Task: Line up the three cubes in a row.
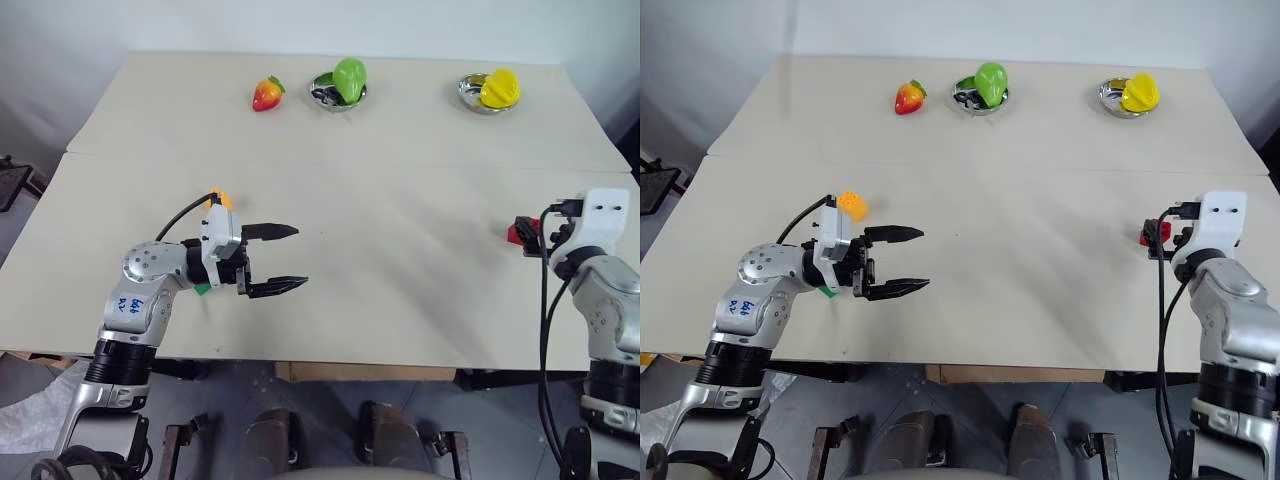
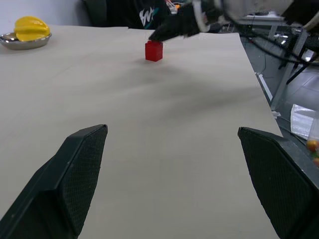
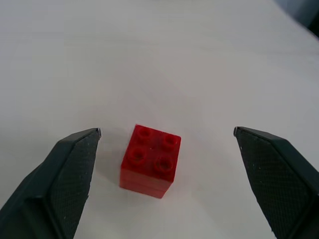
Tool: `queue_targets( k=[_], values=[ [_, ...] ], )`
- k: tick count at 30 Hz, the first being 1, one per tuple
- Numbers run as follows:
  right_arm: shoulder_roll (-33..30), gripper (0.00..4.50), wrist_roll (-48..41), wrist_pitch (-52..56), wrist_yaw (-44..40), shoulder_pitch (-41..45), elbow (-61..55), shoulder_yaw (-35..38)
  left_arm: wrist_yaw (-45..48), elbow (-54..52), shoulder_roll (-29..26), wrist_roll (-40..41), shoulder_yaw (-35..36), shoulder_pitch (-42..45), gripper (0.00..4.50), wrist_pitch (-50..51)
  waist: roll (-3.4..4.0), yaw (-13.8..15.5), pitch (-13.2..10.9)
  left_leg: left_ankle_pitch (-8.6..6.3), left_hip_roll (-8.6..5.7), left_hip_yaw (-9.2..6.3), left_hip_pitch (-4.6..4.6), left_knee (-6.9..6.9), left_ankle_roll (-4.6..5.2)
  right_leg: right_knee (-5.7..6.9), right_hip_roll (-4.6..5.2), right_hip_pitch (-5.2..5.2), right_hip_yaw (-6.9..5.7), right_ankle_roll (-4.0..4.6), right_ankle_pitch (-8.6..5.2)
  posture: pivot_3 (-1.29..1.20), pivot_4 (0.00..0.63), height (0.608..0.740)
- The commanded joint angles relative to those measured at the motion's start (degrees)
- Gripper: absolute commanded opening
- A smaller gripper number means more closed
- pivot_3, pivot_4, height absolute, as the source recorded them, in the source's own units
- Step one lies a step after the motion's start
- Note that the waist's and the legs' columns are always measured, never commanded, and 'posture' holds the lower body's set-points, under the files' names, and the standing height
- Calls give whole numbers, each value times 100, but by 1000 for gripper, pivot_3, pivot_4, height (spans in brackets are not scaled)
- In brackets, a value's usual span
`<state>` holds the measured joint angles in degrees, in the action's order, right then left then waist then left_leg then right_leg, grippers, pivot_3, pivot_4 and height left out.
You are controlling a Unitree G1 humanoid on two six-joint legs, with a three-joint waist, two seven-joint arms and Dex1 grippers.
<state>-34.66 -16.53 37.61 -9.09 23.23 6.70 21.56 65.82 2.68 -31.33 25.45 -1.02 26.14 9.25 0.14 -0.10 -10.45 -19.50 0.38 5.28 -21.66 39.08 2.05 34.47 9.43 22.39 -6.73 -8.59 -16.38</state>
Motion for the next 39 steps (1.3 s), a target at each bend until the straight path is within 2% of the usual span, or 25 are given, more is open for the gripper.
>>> queue_targets(
  k=[1,3,6,13,14,15,17,21,24,27,32,35,39],
  values=[
    [-57,4500,245,-171,311,363,664,123,17,-282,-88,-47,38,-123,4467,-102,0,-14,0,0,-2,2,-4,0,0,0,0,5,1,0,0,0,150,740],
    [44,4500,156,-304,201,486,942,150,0,-288,-118,-86,59,-195,4467,-157,0,-19,0,0,-5,3,-7,-2,0,0,-1,9,-1,0,0,0,150,740],
    [119,3924,118,-391,112,502,1013,128,-48,-291,-108,-95,81,-206,4500,-183,0,-20,0,0,-9,4,-7,-2,0,-1,-5,8,-2,0,0,0,150,740],
    [77,1636,92,-801,-584,272,767,-63,-92,-289,-136,-103,108,-203,4500,-266,0,-15,0,1,7,5,-7,1,0,-1,-4,7,0,-3,1,0,150,740],
    [26,1485,33,-832,-853,235,674,-129,-84,-301,-159,-103,122,-225,4500,-286,0,-17,0,1,7,5,-7,1,0,-1,-5,7,0,-3,1,0,150,740],
    [-9,1485,1,-855,-1041,223,631,-167,-83,-304,-170,-107,125,-232,4500,-298,0,-17,0,1,7,5,-7,1,0,-2,-5,8,0,-3,1,0,150,740],
    [-255,1485,-17,-1350,-2039,170,480,-516,-61,-306,-225,-80,177,-252,4500,-319,1,-20,0,1,8,6,-7,1,0,-2,-6,8,0,-3,1,0,150,740],
    [-861,1485,190,-2875,-4796,588,673,-1790,259,-271,-409,62,377,-382,4500,-576,3,-106,-2,1,4,15,-6,0,-1,-6,-11,12,6,-4,2,0,150,740],
    [-760,1485,316,-4074,-6100,1239,1464,-2354,344,-182,-516,84,410,-446,4500,-476,0,-161,-4,2,0,15,-1,1,-4,-6,-17,7,4,-4,2,0,150,740],
    [-556,1485,522,-4638,-7144,1868,2436,-2883,332,-142,-544,23,426,-529,4500,-526,-3,-162,-6,3,21,15,5,2,-5,-4,-17,3,5,-4,2,0,150,740],
    [-91,1485,624,-5039,-8114,2561,3787,-3171,205,-342,-560,59,501,-745,4500,-502,-7,-136,-8,2,18,7,0,6,-4,-4,-11,1,0,-3,2,0,150,740],
    [15,1485,914,-5590,-8195,2775,4461,-3299,170,-506,-627,82,560,-937,4500,-491,-6,-152,-8,2,18,6,0,6,-4,-4,-11,2,-1,-3,2,0,150,740],
    [62,1485,1057,-5720,-8278,3005,5073,-3313,152,-610,-713,144,673,-1071,4500,-415,-6,-162,-7,2,20,5,1,6,-5,-3,-11,1,-2,-3,1,0,150,740]
  ],
)
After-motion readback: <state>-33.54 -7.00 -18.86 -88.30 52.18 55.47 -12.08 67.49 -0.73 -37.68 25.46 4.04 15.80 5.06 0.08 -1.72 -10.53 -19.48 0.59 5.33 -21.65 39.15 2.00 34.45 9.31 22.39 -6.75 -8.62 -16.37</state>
